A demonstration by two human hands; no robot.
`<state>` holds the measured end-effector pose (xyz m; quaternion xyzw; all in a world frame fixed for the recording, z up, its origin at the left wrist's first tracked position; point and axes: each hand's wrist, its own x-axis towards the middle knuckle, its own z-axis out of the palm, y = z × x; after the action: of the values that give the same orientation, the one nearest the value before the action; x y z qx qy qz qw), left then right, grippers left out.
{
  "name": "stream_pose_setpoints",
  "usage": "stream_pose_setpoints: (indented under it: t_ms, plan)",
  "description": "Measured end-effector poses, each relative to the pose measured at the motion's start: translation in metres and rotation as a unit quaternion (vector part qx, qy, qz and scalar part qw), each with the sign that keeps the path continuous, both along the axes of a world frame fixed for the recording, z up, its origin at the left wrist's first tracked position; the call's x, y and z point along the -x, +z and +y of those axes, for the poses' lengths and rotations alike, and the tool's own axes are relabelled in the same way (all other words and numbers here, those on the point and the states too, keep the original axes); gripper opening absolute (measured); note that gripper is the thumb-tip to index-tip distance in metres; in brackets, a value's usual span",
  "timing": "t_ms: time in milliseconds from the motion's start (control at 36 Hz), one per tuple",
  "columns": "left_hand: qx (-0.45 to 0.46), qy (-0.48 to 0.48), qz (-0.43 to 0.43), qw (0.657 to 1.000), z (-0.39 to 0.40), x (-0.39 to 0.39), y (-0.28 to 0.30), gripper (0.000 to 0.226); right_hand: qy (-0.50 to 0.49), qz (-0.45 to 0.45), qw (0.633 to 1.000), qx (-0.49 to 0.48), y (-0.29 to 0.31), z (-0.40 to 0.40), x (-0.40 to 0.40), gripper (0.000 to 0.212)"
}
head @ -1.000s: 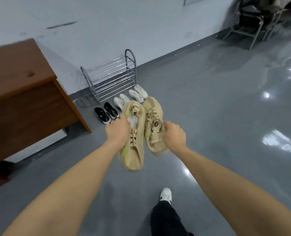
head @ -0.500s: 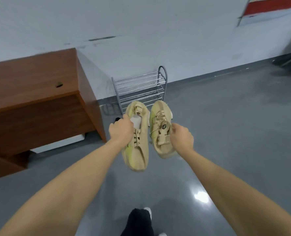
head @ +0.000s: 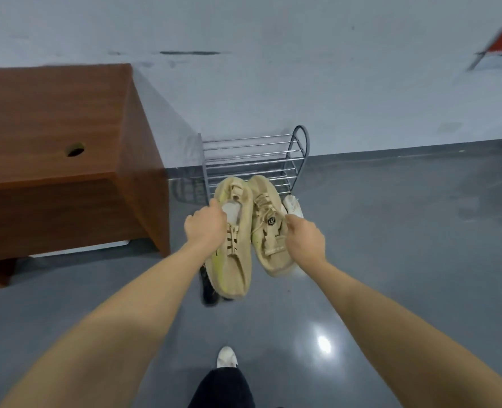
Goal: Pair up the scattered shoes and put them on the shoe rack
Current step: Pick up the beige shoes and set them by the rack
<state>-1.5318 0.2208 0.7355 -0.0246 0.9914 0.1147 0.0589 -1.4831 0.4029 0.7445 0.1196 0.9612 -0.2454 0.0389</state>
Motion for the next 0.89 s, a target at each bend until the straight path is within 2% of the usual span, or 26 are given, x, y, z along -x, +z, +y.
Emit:
stream_pose_setpoints:
  t_ms: [278, 389, 694, 889]
  plan:
    - [-0.014, 0.047, -0.027, 0.998, 0.026, 0.088, -0.026, 0.024, -0.002, -0.026, 0.999, 0.042, -0.026, 0.027, 0.104, 0.032]
    - [0.003, 0.073, -0.027, 0.997, 0.045, 0.114, -0.038, 0.023, 0.027, -0.049, 0.998, 0.04, -0.041, 0.046, 0.14, 0.018]
    - [0.035, 0.138, -0.033, 0.989, 0.098, 0.145, -0.073, 0.022, 0.131, -0.045, 0.99, 0.038, -0.09, 0.099, 0.199, 0.02]
    - [0.038, 0.163, -0.054, 0.984, 0.118, 0.149, -0.116, 0.022, 0.153, -0.065, 0.985, 0.037, -0.131, 0.116, 0.213, 0.027]
